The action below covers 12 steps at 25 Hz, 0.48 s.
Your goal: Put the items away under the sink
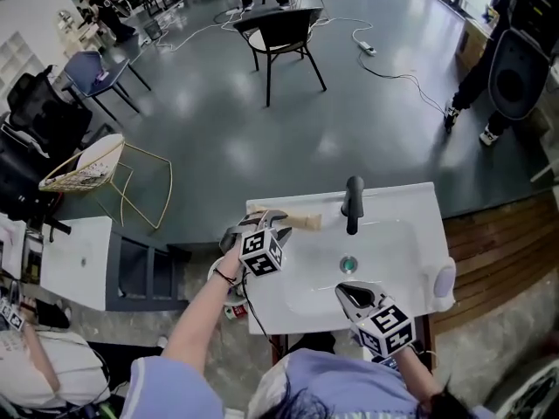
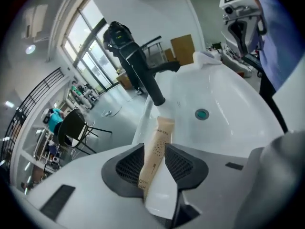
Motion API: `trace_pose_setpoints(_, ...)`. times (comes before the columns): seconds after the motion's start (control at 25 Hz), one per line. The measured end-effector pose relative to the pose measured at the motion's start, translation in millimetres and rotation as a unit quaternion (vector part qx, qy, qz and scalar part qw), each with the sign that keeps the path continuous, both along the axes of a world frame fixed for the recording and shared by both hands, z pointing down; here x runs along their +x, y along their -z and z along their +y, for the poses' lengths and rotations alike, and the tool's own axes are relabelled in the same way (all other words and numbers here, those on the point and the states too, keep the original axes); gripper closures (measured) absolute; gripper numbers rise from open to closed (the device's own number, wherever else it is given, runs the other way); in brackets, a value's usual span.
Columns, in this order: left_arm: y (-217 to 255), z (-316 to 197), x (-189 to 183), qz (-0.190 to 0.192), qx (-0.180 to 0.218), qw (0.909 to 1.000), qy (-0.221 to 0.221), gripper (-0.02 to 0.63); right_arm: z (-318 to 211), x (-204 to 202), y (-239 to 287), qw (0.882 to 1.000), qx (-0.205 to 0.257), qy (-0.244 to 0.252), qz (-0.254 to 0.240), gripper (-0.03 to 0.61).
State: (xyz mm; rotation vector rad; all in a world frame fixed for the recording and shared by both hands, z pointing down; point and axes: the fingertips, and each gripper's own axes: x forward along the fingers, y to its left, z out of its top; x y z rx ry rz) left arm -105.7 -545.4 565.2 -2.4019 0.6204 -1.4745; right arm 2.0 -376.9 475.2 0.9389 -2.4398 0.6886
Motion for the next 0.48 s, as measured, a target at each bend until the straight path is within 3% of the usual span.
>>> trace_pose_setpoints(0.28, -28.6, -27.4, 3.4, -0.079, -0.012, 0.993, -0.087, 0.446, -1.7, 6.3, -8.1, 1.0, -0.018, -0.019, 0.006, 0.557)
trace_pose_setpoints(0.48, -38.4, -41.4, 7.0, -0.093, -0.058, 0.9885, -0.104, 0.416, -2.7, 9.8, -13.6, 0.999, -0.029, -0.035, 0.007, 0.557)
